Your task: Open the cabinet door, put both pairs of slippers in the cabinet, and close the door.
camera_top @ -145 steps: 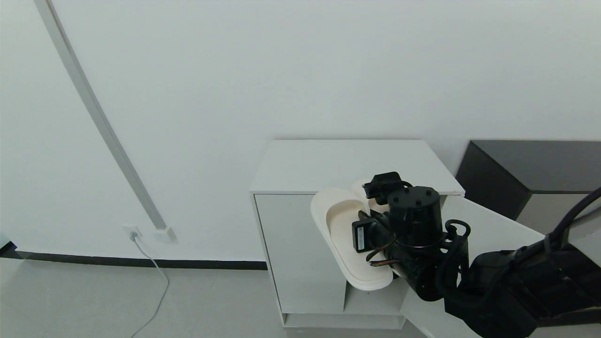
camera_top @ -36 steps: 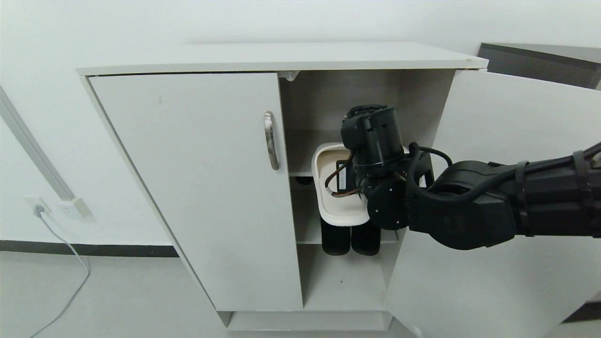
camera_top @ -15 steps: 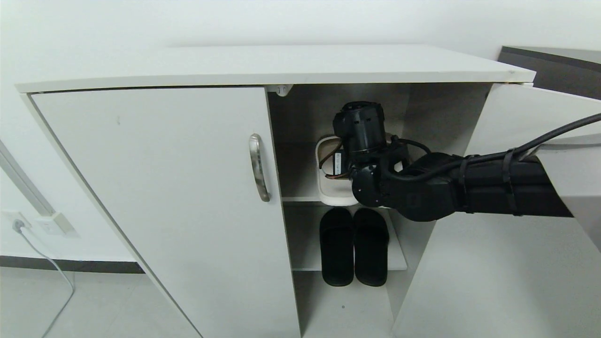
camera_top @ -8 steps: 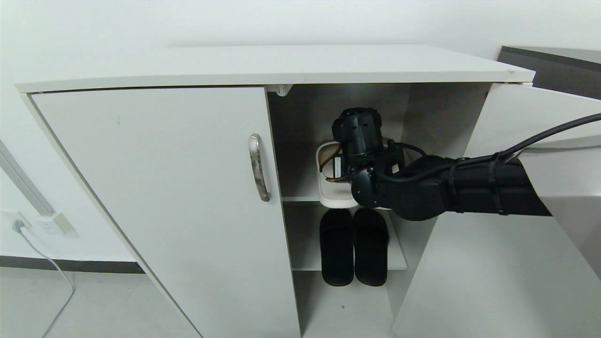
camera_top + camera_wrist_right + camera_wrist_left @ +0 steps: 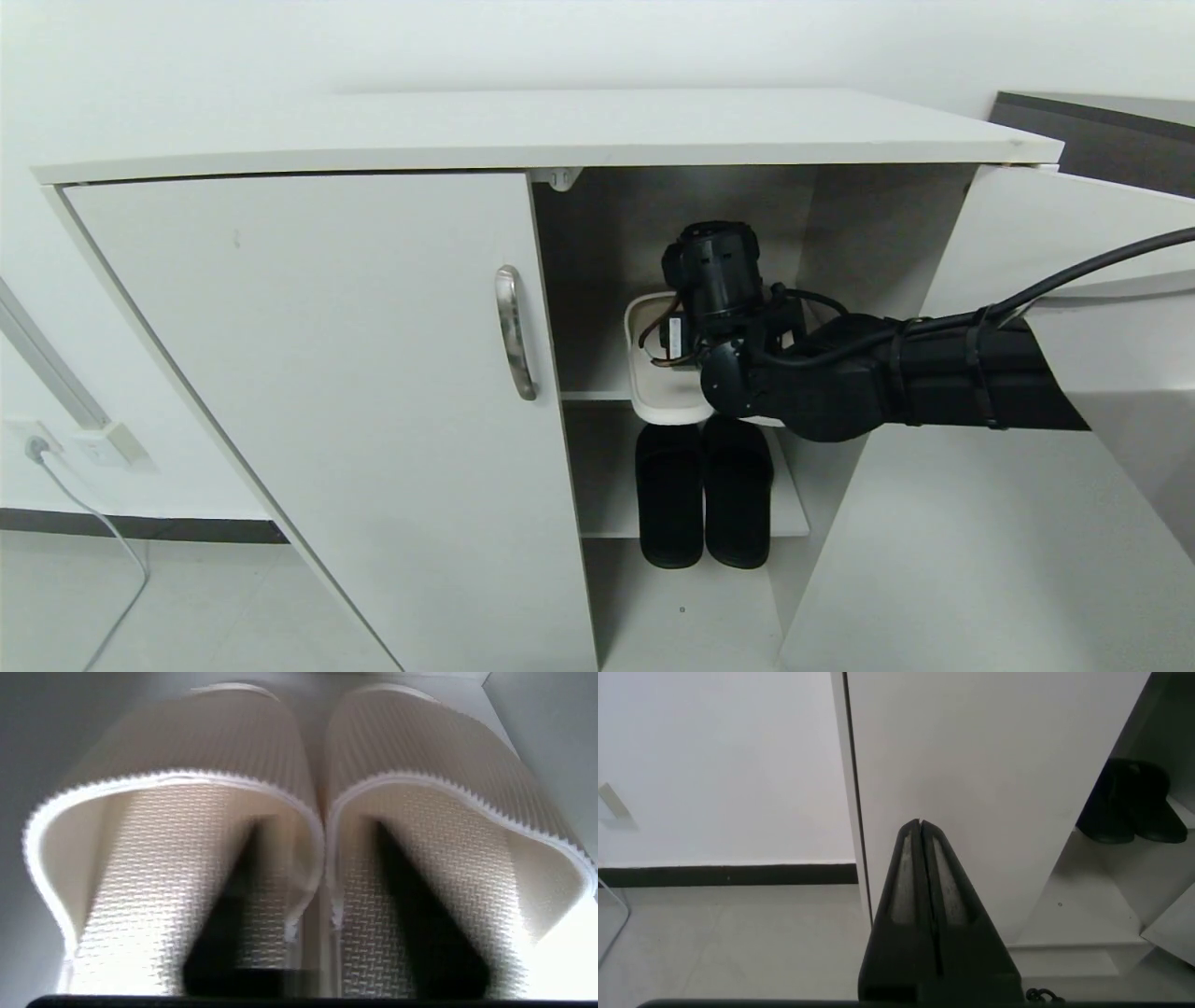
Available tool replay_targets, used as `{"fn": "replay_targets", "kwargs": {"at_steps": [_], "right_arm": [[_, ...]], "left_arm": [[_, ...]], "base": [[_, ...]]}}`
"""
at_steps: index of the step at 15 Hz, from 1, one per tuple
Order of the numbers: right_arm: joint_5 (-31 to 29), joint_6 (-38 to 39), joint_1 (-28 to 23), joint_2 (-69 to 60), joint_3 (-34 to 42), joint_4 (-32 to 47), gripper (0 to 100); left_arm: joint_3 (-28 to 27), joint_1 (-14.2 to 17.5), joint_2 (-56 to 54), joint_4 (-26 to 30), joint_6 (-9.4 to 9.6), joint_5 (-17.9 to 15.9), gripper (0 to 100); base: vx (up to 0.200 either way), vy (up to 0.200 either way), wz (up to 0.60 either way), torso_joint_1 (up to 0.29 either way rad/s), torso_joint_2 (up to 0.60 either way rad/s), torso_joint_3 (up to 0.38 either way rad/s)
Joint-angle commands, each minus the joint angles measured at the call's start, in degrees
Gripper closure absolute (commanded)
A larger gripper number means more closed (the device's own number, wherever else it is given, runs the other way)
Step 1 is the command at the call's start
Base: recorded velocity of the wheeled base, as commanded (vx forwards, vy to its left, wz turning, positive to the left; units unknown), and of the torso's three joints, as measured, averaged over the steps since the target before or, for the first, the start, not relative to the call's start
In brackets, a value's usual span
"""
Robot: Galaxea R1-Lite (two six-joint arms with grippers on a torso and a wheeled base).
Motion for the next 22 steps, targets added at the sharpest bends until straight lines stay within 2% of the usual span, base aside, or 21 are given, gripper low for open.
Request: {"fn": "replay_targets", "kwargs": {"at_steps": [1,6,12,15,18,19,22], "right_arm": [[0.0,0.0,0.3,-1.5,1.5,0.0,0],[-0.3,1.2,3.0,-9.7,9.9,-0.4,0],[0.0,7.2,10.2,-21.0,25.9,-0.6,0],[0.1,7.9,12.9,-24.3,31.0,-3.0,0],[0.1,7.6,13.1,-23.8,33.7,-5.8,0],[0.2,7.7,13.1,-23.5,33.9,-6.2,100],[0.1,7.6,13.1,-22.6,34.2,-7.9,100]], "left_arm": [[0.0,0.0,0.1,0.0,-0.01,0.0,100],[0.0,0.0,0.1,0.0,-0.01,0.0,100],[0.0,0.0,0.1,0.0,-0.01,0.0,100],[0.0,0.0,0.1,0.0,-0.01,0.0,100],[0.0,0.0,0.1,0.0,-0.01,-0.1,100],[0.0,0.0,0.1,0.0,-0.01,-0.1,100],[0.0,0.0,0.1,0.0,0.08,-0.1,100]], "base": [[0.0,0.0,0.0,0.0,0.0,0.0],[0.0,0.0,0.0,0.0,0.0,0.0],[0.0,0.0,0.0,0.0,0.0,0.0],[0.0,0.0,0.0,0.0,0.0,0.0],[0.0,0.0,0.0,0.0,0.0,0.0],[0.0,0.0,0.0,0.0,0.0,0.0],[0.0,0.0,0.0,0.0,0.0,0.0]]}}
